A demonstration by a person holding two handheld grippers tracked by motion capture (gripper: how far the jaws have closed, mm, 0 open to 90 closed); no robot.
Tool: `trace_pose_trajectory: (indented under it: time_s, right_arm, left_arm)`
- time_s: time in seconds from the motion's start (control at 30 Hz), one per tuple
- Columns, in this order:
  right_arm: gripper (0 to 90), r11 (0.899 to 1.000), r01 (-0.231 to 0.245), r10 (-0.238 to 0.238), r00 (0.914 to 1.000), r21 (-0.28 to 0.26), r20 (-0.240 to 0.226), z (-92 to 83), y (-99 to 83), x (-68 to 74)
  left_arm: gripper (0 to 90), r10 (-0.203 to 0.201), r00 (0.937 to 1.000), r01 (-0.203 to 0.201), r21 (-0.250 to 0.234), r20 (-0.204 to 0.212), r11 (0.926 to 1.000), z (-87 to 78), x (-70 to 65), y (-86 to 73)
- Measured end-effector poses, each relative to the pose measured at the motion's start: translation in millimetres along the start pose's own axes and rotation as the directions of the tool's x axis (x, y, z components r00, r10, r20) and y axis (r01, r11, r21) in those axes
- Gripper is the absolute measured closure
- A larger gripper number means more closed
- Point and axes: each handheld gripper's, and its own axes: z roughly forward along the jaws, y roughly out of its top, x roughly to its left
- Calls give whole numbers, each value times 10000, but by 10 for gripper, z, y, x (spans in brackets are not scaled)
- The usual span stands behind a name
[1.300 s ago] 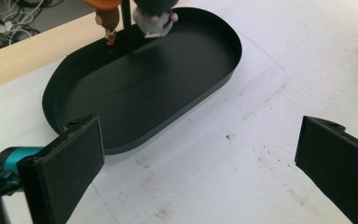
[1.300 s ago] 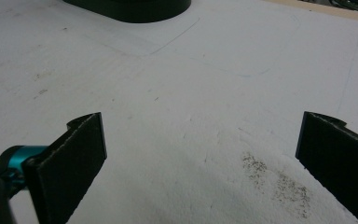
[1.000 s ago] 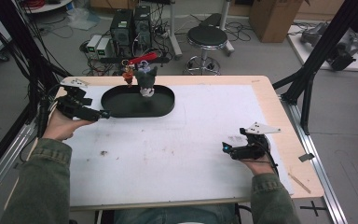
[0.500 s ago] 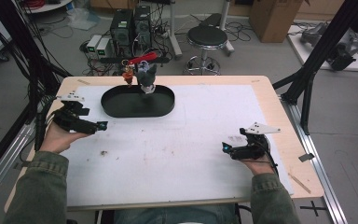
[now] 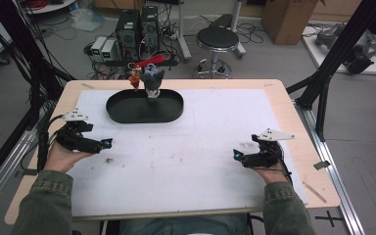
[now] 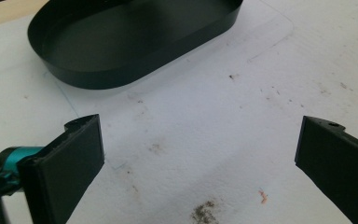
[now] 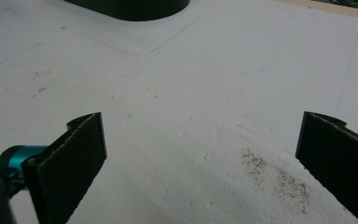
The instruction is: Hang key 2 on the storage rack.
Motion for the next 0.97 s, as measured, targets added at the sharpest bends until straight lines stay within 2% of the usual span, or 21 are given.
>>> trace_pose_trajectory:
  time_s: [0.07, 0.1, 0.27, 0.43, 0.53, 0.6, 0.67, 0.77, 0.9, 0.97]
  right_arm:
    - [6, 10000, -16, 16, 10000, -8, -1, -2, 0, 1]
    - [6, 10000, -8, 8, 10000, -10, 3, -2, -1, 1]
    - [6, 10000, -51, 51, 10000, 21, -6, -1, -3, 5]
    - [6, 10000, -38, 38, 10000, 20, 7, 1, -3, 4]
    - [6, 10000, -42, 42, 10000, 15, 7, 2, -4, 4]
    - [6, 10000, -27, 27, 10000, 8, 25, 5, -5, 1]
    - [6, 10000, -80, 80, 10000, 23, 1, 3, -6, 6]
    - [6, 9999, -97, 97, 10000, -37, -15, 1, -7, 8]
    - [6, 10000, -81, 80, 10000, -33, -35, 6, -7, 4]
    - [6, 9999, -99, 99, 9999, -13, -48, 8, -8, 8]
  left_arm:
    - [17, 58, 9999, -58, -28, -85, 10000, -11, -2, -47]
    - [17, -70, 9999, 69, -144, -72, 9999, -15, -8, -83]
    - [17, -144, 9996, 134, -383, -250, 9992, -49, -3, -204]
    - [17, 180, 9996, -198, -864, -220, 9961, -91, -51, -301]
    - [17, 386, 9984, -428, -1047, -414, 9936, -113, -86, -366]
    - [17, 372, 9986, -421, -1334, -386, 9902, -135, -90, -418]
    - [17, 314, 9987, -362, -1205, -414, 9920, -139, -82, -477]
    - [17, 87, 9986, -154, -1298, -518, 9914, -146, -69, -555]
    - [17, 50, 9980, -126, -1211, -624, 9926, -114, -68, -598]
    - [17, 185, 9966, -285, -1261, -800, 9916, -100, -90, -612]
